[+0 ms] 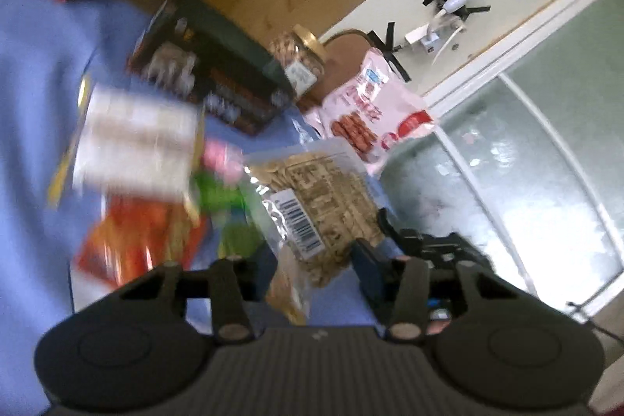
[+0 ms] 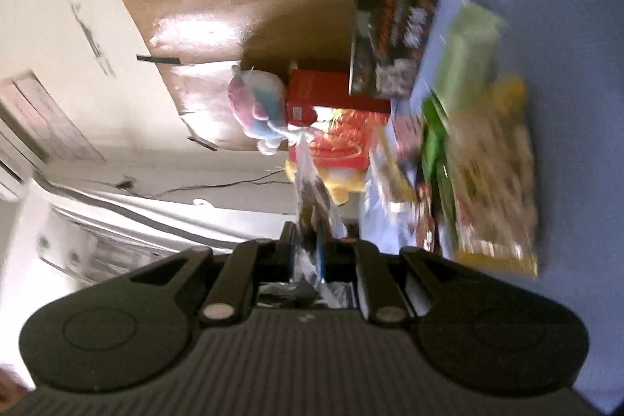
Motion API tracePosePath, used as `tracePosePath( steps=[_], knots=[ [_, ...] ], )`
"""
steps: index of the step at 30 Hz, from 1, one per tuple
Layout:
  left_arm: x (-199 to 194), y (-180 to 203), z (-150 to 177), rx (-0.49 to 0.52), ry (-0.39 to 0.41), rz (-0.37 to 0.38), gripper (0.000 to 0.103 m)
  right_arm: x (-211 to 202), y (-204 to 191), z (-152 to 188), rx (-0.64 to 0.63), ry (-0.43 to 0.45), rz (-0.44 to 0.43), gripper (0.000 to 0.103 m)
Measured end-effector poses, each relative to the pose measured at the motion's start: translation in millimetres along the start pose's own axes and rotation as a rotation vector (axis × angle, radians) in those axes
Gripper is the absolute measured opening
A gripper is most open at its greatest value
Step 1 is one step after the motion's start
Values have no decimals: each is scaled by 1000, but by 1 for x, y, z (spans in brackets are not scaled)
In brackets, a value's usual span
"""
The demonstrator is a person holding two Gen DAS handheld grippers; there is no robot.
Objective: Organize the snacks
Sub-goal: 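Grasp the clear seed bag with the left gripper and lift it, then carry the seed bag into the black box and open the left gripper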
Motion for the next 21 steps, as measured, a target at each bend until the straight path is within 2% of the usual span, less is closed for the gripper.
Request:
tracePosePath(
  steps=[6,9,10,11,12,13,14,15,18,21],
  knots=[
    [18,8,-101,162,93,-160,41,53,-33,-72,-308,18,250,13],
    [37,-7,-144,173,113,-243,43,86,-33,-110,-437,20,399,15],
    [48,-15,-156,164,102,-265,43,91,-30,-119,-495,33,465,22],
    [58,-23,-165,156,98,-286,44,97,-26,-129,-592,49,578,31],
    [68,-33,-171,150,95,-328,44,102,-22,-134,-682,56,679,36],
    [74,-41,-174,154,95,-380,44,103,-17,-139,-770,55,784,43],
    [79,-47,-175,165,96,-431,44,100,-15,-141,-818,59,839,45],
    [79,-49,-174,180,111,-448,45,91,-14,-141,-841,66,855,45],
    [66,-40,-160,190,136,-405,45,38,-11,-136,-811,140,827,45],
    [46,-13,-134,293,180,-387,46,-10,6,-125,-787,200,892,49]
  ],
)
Point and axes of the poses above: each gripper's, at about its wrist camera, not at the fingertips, and x roughly the way its jaws point, y to its right, z to its underside, the point moved 10 cm from there along x, roughly the way its jaws point, and after that the axes turned 7 degrees about -y, right-handed, at the moved point
